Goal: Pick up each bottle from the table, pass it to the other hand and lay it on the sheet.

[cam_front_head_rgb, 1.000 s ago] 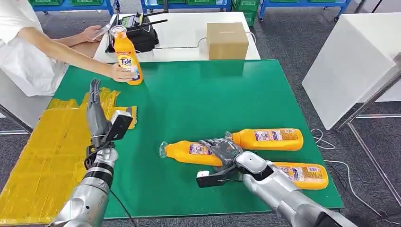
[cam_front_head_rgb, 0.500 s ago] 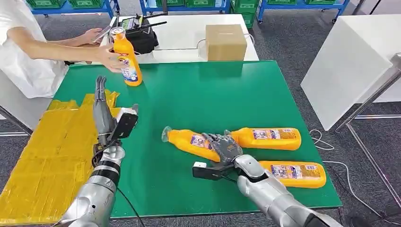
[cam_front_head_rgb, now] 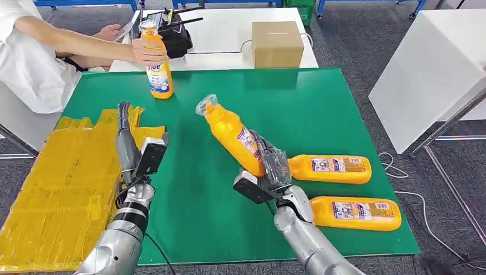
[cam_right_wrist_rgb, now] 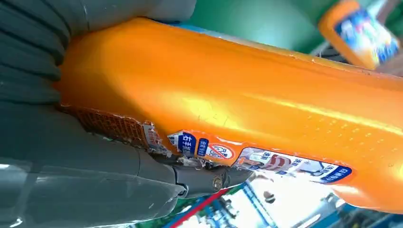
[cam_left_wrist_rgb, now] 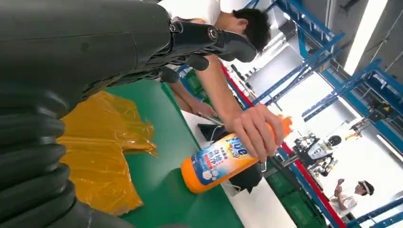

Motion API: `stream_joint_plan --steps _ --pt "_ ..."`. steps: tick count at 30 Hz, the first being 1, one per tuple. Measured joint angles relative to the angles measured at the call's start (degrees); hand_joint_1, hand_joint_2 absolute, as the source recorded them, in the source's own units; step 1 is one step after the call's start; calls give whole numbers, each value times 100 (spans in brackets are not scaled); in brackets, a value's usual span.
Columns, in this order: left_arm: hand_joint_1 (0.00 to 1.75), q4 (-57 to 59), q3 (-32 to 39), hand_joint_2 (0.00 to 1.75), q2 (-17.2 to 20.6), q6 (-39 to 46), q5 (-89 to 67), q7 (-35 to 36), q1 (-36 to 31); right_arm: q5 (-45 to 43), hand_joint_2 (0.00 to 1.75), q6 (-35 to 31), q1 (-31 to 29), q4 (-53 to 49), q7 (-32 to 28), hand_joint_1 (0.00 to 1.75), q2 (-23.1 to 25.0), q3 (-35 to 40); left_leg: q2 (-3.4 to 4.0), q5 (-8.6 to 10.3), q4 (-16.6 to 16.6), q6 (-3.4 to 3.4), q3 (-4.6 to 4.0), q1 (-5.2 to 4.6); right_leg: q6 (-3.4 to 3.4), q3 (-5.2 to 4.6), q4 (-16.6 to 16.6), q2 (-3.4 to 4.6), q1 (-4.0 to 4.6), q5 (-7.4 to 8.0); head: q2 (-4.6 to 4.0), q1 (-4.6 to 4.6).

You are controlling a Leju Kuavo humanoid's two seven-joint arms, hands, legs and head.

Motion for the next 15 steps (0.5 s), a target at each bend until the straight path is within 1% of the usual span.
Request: stream_joint_plan --steps 2,4,7,8,12,15 --pt "0 0 -35 175 0 0 24 0 6 -44 175 -15 42 -85 -48 175 44 -144 -8 0 0 0 -4 0 0 -2 -1 -6 -1 0 0 0" --pt "0 2 -63 175 0 -31 232 2 6 -166 175 -83 110 -199 -241 175 92 -286 -11 0 0 0 -7 -1 0 -6 -1 -6 -2 0 0 0" --pt "0 4 -201 175 13 -516 825 107 5 -537 175 -136 256 -528 -655 175 183 -574 -12 0 0 0 -8 -2 0 -6 -2 -10 -2 0 0 0" --pt "0 4 -260 175 31 -836 1006 195 4 -667 175 -127 318 -660 -748 175 208 -669 -13 0 0 0 -8 -2 0 -6 -1 -12 -2 0 0 0" --pt "0 -18 -639 175 151 -2976 1836 634 21 -1124 175 96 520 -1159 -1010 175 269 -1071 -13 0 0 0 -10 -2 0 -6 -1 -12 -1 0 0 2" --pt "0 -318 -1020 175 264 -3992 2218 831 115 -1316 175 291 709 -1452 -1202 175 295 -1305 -12 -1 0 0 -11 -2 0 -7 0 -11 -1 0 0 0"
